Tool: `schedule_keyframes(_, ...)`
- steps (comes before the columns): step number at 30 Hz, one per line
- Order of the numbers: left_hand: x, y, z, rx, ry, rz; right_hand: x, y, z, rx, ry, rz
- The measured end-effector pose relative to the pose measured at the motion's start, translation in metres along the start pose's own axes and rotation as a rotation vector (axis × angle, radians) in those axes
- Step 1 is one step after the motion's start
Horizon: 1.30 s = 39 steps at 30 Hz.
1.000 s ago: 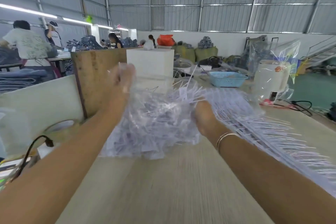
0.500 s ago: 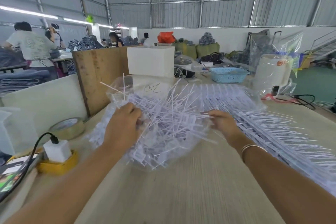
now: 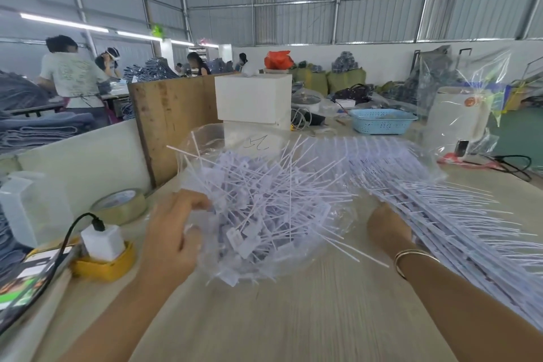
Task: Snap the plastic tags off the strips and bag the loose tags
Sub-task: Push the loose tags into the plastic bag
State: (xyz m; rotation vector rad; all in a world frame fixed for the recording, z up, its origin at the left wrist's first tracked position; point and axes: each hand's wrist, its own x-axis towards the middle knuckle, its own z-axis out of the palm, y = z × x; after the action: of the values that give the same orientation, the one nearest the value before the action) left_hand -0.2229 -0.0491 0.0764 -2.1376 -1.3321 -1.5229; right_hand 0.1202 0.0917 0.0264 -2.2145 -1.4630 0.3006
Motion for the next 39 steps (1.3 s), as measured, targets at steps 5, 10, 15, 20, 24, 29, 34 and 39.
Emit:
schedule_keyframes(5,0.013,0.006,0.011,-0.533,0.294,-0.469,-0.013,-0.002,-0.021,0.479,0.234,-0.11)
schedule_keyframes(10,0.033,0.009,0.022,-0.436,0.366,-0.685,-0.032,-0.018,-0.047,0.71,0.374,-0.438)
schedule_keyframes(15,0.046,0.007,0.022,-0.499,0.448,-0.857,-0.065,-0.041,-0.052,0.694,0.293,-0.822)
schedule_keyframes(20,0.046,0.003,0.008,-0.748,0.603,-0.992,-0.081,-0.085,-0.045,0.301,0.307,-1.075)
schedule_keyframes(24,0.053,0.004,-0.003,-0.856,0.415,-1.146,-0.081,-0.109,-0.044,-0.156,0.352,-0.962)
schedule_keyframes(29,0.056,-0.002,-0.007,-0.49,0.328,-0.939,-0.115,-0.121,-0.028,0.047,0.114,-1.204)
schedule_keyframes(34,0.052,0.005,-0.012,-0.344,0.408,-0.601,-0.116,-0.143,0.012,-0.387,0.082,-1.354)
schedule_keyframes(39,0.051,0.004,-0.029,-0.382,0.614,-0.396,-0.092,-0.164,0.02,-0.417,-0.009,-1.17)
